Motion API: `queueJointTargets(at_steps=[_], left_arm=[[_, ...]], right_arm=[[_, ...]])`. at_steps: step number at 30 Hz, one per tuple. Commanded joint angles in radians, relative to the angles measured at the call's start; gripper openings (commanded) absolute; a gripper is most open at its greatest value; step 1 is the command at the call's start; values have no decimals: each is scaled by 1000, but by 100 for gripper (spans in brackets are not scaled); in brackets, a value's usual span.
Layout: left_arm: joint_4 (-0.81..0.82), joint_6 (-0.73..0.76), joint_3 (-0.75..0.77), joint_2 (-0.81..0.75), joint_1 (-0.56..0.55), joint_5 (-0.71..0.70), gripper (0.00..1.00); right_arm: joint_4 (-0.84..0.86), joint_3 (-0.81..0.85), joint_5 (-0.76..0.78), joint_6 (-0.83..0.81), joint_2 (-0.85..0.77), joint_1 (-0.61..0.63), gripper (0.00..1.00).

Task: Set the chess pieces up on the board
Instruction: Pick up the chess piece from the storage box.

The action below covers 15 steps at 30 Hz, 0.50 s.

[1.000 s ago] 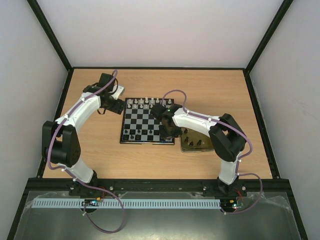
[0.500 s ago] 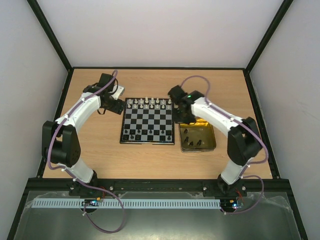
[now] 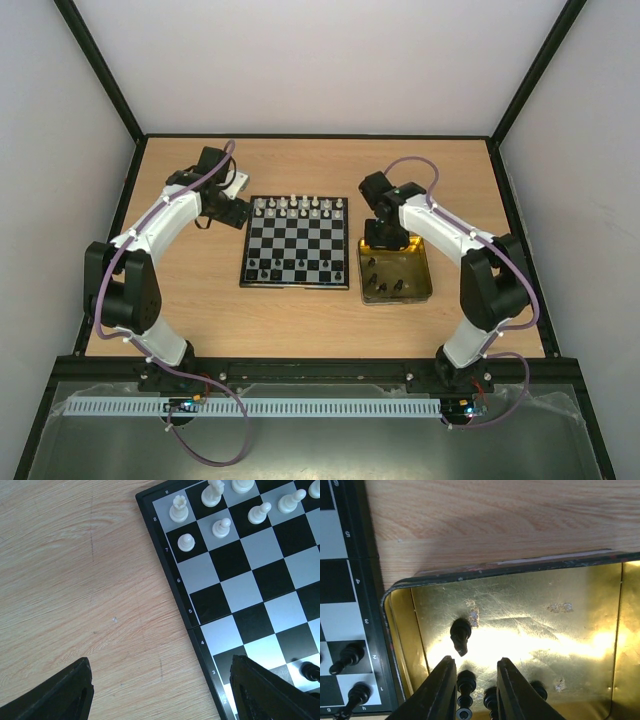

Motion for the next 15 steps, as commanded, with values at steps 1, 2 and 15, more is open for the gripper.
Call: queueJointTargets(at_steps=[1, 2, 15], left_arm=[[-4, 5, 5, -4, -6, 6, 76], [-4, 5, 5, -5, -7, 4, 76], [-9, 5, 22, 17, -7, 6, 76]], right_arm=[[23, -39, -21, -35, 17, -15, 22], [30, -48, -29, -37, 18, -16, 22], [69, -87, -135, -55, 19, -16, 22]])
